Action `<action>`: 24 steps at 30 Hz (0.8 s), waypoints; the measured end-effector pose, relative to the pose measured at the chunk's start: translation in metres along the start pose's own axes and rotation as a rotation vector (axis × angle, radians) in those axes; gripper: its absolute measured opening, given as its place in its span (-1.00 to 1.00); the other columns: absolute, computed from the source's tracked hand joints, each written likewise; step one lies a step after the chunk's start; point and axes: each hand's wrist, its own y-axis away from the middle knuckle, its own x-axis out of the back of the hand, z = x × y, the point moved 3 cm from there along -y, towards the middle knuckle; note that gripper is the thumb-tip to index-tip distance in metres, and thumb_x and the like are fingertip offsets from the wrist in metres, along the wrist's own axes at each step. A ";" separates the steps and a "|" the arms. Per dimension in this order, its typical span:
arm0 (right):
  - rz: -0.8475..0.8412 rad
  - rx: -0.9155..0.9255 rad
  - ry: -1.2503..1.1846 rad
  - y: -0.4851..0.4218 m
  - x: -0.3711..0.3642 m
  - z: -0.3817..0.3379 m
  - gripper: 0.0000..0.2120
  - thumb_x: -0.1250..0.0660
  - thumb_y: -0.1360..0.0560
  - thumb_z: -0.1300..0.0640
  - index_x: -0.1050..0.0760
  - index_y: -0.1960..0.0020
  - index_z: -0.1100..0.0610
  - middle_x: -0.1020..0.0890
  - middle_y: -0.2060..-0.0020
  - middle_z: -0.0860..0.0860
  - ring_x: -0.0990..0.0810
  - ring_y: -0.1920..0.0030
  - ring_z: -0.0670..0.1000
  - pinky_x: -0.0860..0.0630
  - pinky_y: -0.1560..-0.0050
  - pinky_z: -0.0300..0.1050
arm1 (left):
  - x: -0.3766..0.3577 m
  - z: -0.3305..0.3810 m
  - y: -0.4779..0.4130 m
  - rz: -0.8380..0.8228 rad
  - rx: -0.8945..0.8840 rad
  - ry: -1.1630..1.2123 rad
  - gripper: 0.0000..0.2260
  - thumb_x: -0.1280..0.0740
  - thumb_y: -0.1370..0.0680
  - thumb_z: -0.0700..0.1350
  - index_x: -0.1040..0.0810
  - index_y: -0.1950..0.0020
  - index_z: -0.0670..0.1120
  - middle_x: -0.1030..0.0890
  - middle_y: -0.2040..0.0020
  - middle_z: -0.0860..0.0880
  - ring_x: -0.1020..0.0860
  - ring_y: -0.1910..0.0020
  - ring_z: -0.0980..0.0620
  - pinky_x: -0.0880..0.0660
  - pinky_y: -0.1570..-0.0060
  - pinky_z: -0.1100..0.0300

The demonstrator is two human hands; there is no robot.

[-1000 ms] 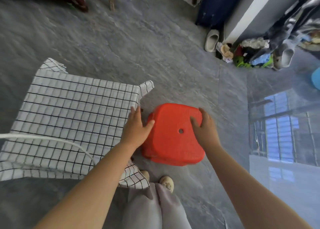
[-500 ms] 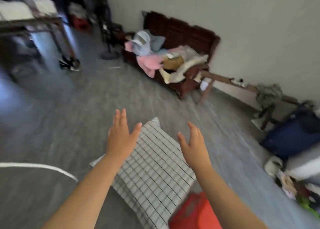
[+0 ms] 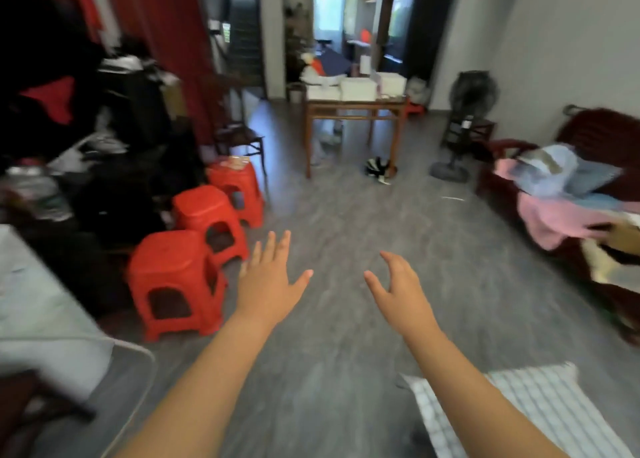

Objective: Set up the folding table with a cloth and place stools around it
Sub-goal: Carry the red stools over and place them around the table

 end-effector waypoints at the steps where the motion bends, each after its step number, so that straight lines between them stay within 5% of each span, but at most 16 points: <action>1: -0.034 0.028 -0.008 -0.013 -0.021 -0.018 -0.45 -0.30 -0.54 -0.02 -0.31 -0.41 0.24 -0.41 -0.38 0.16 -0.32 -0.41 0.11 -0.20 -0.42 -0.07 | 0.005 -0.026 -0.006 -0.005 0.044 -0.016 -0.27 -0.16 -0.50 0.31 0.01 -0.56 0.02 -0.04 -0.57 -0.09 -0.11 -0.51 -0.15 -0.25 -0.38 -0.09; 7: -0.193 0.109 -0.059 -0.081 -0.112 -0.081 -0.49 -0.29 -0.54 -0.01 -0.34 -0.40 0.21 -0.44 -0.34 0.12 -0.38 -0.36 0.07 -0.24 -0.36 -0.13 | -0.001 -0.138 -0.039 -0.049 0.263 -0.015 -0.31 -0.17 -0.50 0.31 -0.12 -0.53 0.01 -0.03 -0.57 -0.11 -0.08 -0.52 -0.13 -0.22 -0.38 -0.08; 24: -0.585 0.085 -0.121 -0.329 -0.335 -0.109 -0.41 -0.26 -0.54 -0.07 -0.22 -0.48 0.15 -0.31 -0.44 0.09 -0.30 -0.43 0.06 -0.29 -0.40 0.03 | -0.085 -0.332 -0.220 -0.118 0.759 0.030 -0.26 -0.22 -0.51 0.26 -0.06 -0.55 -0.06 -0.07 -0.56 -0.11 -0.10 -0.51 -0.13 -0.17 -0.40 -0.12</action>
